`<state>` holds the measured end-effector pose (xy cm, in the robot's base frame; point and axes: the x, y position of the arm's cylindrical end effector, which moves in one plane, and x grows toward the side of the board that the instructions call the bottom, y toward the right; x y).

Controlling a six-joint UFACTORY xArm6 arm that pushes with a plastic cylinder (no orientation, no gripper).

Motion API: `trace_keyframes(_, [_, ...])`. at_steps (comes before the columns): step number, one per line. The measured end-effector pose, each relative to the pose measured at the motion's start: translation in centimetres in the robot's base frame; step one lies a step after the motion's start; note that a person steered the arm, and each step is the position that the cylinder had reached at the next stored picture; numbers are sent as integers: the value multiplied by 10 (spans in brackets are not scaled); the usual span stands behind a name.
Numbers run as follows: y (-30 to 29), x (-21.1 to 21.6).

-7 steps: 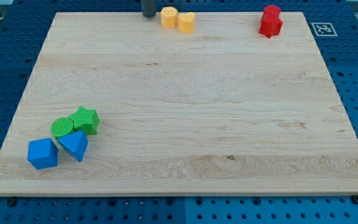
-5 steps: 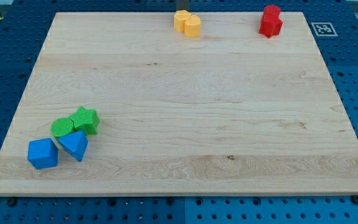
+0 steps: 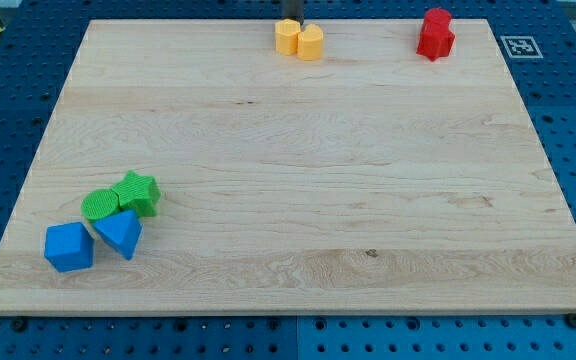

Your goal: Move the yellow heart to the top right of the green star

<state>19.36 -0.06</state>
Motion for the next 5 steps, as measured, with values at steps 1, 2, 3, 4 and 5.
trace_keyframes(1, [-12,0])
trace_keyframes(2, [-26,0])
trace_keyframes(3, [-26,6])
trace_keyframes(4, [-26,19])
trace_keyframes(5, [-23,29])
